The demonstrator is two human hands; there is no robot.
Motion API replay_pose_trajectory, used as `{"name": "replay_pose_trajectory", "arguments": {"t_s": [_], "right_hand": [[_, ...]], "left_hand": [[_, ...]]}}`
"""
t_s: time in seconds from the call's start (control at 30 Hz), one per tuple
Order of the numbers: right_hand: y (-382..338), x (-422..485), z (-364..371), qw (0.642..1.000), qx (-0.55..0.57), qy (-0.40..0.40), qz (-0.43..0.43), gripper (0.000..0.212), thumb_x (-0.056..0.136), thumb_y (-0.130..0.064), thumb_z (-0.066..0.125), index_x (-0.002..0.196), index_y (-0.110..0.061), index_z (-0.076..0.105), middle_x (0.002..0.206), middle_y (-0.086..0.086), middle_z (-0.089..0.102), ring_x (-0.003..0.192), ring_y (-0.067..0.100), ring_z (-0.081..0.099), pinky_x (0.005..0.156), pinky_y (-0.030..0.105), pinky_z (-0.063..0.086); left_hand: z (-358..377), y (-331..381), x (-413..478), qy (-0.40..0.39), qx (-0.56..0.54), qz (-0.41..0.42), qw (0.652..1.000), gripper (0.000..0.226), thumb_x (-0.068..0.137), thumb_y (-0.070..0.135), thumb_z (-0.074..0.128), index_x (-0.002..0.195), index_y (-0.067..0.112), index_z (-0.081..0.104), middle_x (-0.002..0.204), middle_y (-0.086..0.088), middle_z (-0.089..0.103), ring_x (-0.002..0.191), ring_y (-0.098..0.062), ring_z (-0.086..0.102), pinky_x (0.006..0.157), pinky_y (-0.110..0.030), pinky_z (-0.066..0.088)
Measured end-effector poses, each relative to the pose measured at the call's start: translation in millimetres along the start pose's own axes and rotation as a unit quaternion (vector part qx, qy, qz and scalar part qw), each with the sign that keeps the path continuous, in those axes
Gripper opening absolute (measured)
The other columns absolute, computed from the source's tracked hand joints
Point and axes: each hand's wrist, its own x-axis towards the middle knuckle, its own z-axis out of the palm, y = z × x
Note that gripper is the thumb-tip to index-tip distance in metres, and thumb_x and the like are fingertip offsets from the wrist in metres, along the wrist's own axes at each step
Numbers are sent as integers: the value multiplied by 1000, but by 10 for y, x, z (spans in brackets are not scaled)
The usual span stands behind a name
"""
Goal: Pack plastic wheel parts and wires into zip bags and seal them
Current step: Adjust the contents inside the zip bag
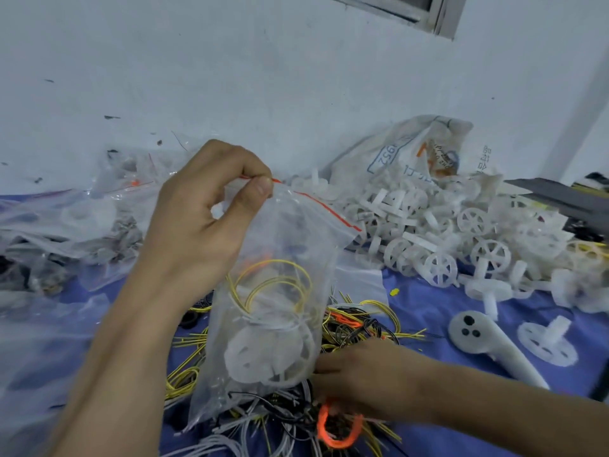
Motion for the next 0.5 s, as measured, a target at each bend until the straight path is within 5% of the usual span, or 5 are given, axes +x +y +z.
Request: {"name": "replay_pose_trajectory", "arguments": {"t_s": [0.1,0.23,0.3,0.4,0.5], "right_hand": [[103,-72,-357,969,131,189,85,13,94,-18,52,102,-11,60,93,-6,60,79,10,57,69,23,46],[266,-53,-998,773,416,456,146,7,86,-8,55,87,-14,59,63,-6,62,49,9,52,45,20,43],[376,26,-1339,725,453,504,125,6,85,-9,55,87,-11,60,60,-4,61,50,13,52,45,22,43],[486,205,-1674,810,408,410,98,10,89,-1,56,88,-10,60,65,-3,63,60,12,59,56,24,50],[464,458,-1724,930,321,147,97,10,87,5,58,91,-1,65,78,13,67,69,16,60,66,28,52]], "left_hand": [[-15,-37,6,0,3,-2,1000,14,91,27,47,81,24,56,97,5,57,97,-14,55,83,-48,47],[-12,-10,1,-37,-17,-34,999,17,90,37,47,88,26,59,90,8,62,89,-1,58,79,-17,42],[13,24,3,-46,-11,-26,999,15,91,36,48,88,28,59,89,8,62,85,1,57,74,-10,39],[42,60,10,-49,0,-14,999,15,91,36,46,87,29,58,89,3,60,85,-10,57,74,-25,43],[42,64,17,-41,17,5,999,13,91,34,43,88,31,55,92,6,59,95,-6,56,81,-24,43]]}}
